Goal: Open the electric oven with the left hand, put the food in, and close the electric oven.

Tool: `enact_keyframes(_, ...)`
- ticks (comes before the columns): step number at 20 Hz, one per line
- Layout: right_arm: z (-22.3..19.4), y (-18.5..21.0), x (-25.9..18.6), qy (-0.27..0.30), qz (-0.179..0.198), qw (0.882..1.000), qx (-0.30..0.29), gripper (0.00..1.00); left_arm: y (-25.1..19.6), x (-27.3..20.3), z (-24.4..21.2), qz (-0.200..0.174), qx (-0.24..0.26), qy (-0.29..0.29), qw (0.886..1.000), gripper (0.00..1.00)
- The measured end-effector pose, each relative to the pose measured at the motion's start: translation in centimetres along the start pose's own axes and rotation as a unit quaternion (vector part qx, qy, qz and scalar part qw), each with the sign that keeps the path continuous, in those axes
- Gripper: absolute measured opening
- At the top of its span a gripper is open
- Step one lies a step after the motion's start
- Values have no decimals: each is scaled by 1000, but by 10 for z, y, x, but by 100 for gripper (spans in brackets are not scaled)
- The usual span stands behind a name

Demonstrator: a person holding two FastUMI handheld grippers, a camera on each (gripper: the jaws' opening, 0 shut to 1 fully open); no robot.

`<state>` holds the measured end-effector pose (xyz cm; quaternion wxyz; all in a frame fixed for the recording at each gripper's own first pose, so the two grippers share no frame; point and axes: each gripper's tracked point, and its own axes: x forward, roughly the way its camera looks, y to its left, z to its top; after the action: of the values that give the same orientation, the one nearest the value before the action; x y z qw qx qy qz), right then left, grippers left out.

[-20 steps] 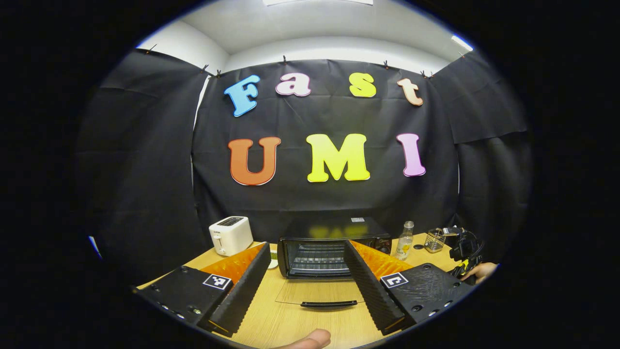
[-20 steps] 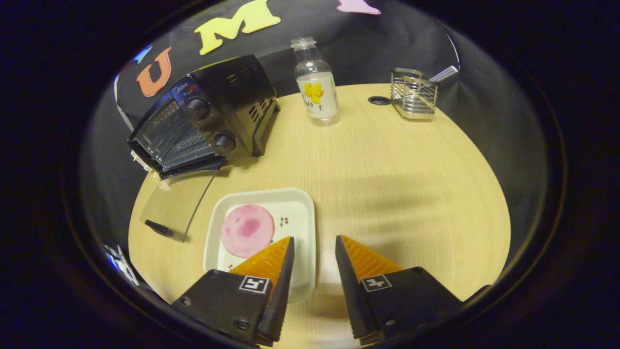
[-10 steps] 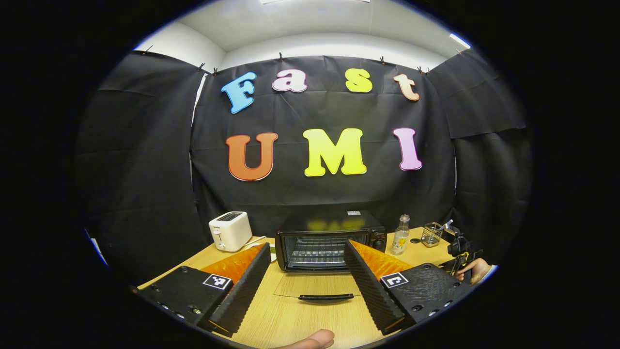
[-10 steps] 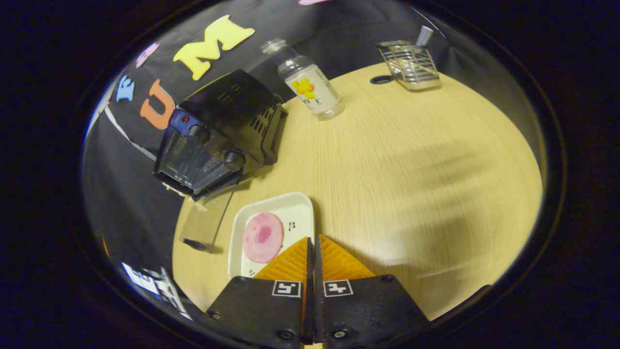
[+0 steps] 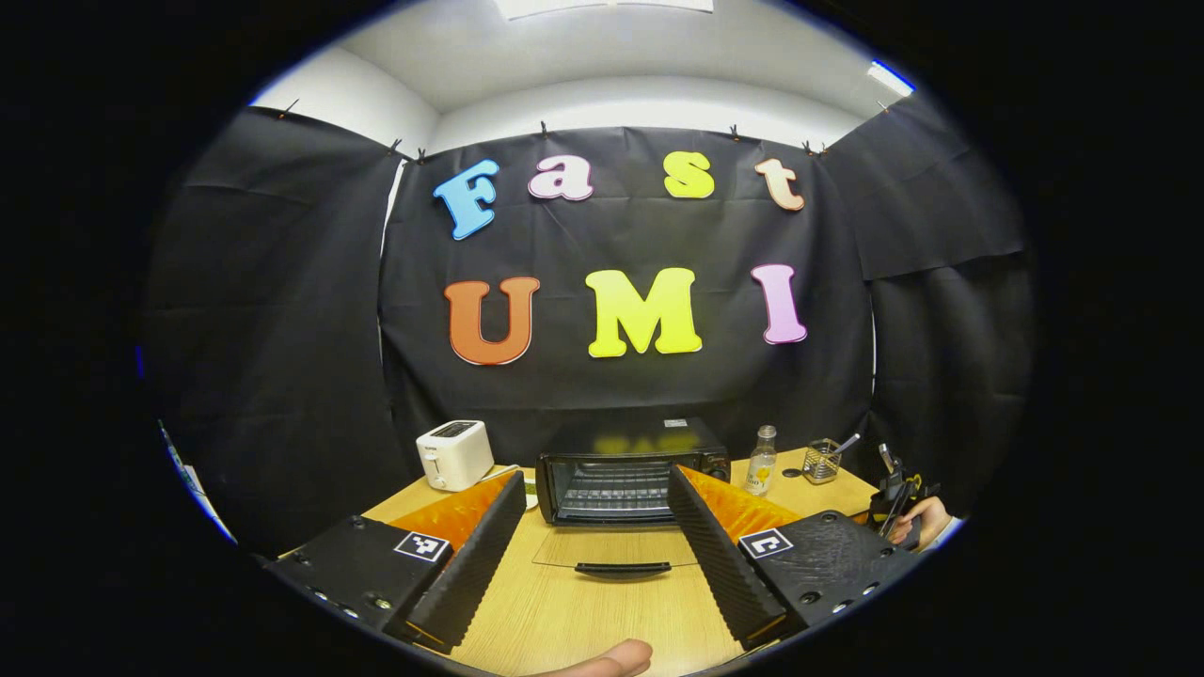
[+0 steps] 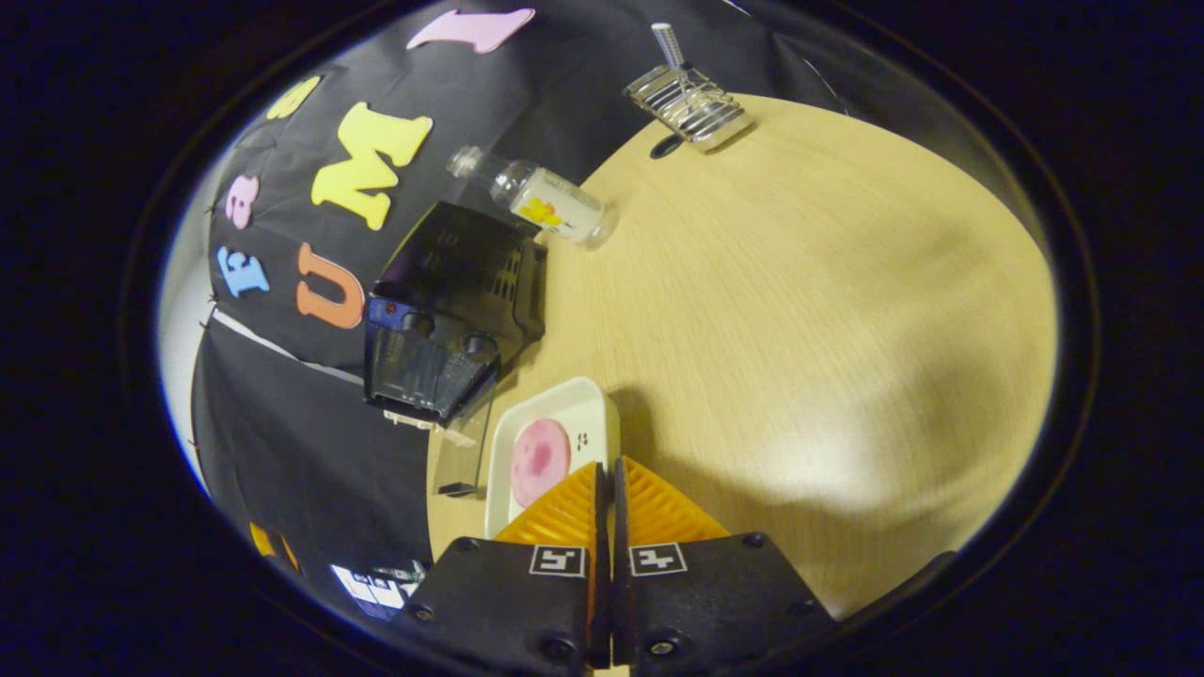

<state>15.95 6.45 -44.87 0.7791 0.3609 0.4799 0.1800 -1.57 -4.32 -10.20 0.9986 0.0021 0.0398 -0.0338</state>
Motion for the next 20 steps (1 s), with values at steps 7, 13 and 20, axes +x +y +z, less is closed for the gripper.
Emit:
enact_keyframes(7, 4, 53, -82, -70, 0, 996, -47, 4, 17, -23, -3, -13, -12, -8, 1000, 96)
enact_keyframes(13, -11, 140, -54, -74, 85, 992, -49, 4, 50, -21, -16, -3, -28, -5, 1000, 96)
enact_keyframes(20, -45, 185, 20, -21, 74, 996, -42, 4, 101, -8, -34, 21, -30, 1, 999, 96)
